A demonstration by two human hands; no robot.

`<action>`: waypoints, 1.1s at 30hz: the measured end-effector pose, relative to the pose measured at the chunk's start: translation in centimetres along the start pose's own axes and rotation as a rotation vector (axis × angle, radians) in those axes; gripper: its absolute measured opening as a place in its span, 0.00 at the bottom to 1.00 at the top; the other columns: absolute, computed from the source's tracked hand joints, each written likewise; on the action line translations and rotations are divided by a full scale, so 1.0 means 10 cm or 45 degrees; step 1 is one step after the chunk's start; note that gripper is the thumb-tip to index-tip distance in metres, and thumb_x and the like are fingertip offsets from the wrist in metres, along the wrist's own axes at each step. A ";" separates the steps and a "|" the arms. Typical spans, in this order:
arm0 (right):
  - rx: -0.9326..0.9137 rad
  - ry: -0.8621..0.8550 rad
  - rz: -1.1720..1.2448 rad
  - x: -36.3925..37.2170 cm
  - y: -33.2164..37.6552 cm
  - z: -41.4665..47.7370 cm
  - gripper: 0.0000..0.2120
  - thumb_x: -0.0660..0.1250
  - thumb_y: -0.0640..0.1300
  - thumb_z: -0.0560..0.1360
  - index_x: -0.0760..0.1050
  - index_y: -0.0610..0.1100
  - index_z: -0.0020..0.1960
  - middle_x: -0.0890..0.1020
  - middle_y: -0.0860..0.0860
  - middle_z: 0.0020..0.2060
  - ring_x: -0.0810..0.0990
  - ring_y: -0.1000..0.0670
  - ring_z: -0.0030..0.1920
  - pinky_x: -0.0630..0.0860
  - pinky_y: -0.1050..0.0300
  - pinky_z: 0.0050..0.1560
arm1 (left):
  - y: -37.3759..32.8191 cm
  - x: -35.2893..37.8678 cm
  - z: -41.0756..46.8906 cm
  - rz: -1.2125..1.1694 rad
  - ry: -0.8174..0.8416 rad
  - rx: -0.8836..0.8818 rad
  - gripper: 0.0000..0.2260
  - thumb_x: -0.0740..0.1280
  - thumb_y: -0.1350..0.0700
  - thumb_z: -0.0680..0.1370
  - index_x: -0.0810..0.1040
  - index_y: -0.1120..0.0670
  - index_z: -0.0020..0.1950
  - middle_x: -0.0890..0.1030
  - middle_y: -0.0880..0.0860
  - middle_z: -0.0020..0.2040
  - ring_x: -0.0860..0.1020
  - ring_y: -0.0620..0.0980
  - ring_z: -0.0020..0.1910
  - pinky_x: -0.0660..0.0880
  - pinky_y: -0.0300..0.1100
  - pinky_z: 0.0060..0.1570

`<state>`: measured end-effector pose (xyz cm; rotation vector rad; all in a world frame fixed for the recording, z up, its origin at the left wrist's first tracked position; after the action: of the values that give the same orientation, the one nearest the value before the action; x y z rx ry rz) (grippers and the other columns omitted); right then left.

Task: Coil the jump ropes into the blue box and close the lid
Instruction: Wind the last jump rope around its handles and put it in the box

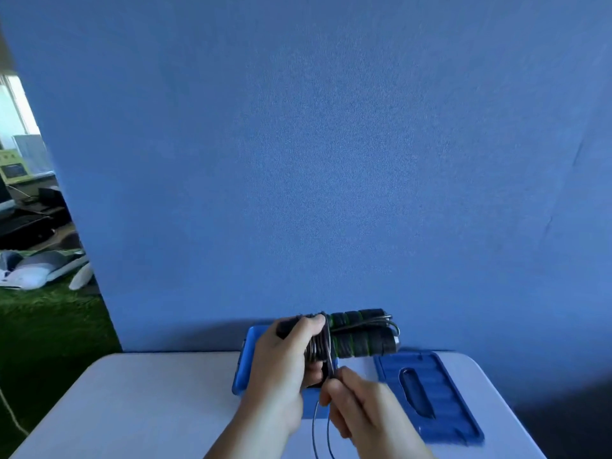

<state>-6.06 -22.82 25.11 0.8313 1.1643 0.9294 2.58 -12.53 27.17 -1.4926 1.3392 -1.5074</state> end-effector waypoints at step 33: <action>-0.051 0.334 -1.125 -0.89 1.07 0.92 0.19 0.63 0.58 0.79 0.77 0.48 0.36 0.75 0.52 0.26 0.72 0.56 0.26 0.72 0.57 0.33 | -0.14 -0.08 0.00 0.278 0.088 0.080 0.09 0.75 0.58 0.74 0.78 0.62 0.46 0.75 0.54 0.30 0.69 0.51 0.25 0.63 0.38 0.23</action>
<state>0.01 -27.35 40.02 0.0997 1.5383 0.3190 3.01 -11.37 28.18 -1.2222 1.4311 -1.4580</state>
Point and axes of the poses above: each hand's wrist, its own z-axis towards the middle knuckle, its own x-axis out of the palm, y = z × x, the point moved 4 cm from there along z, towards the middle knuckle
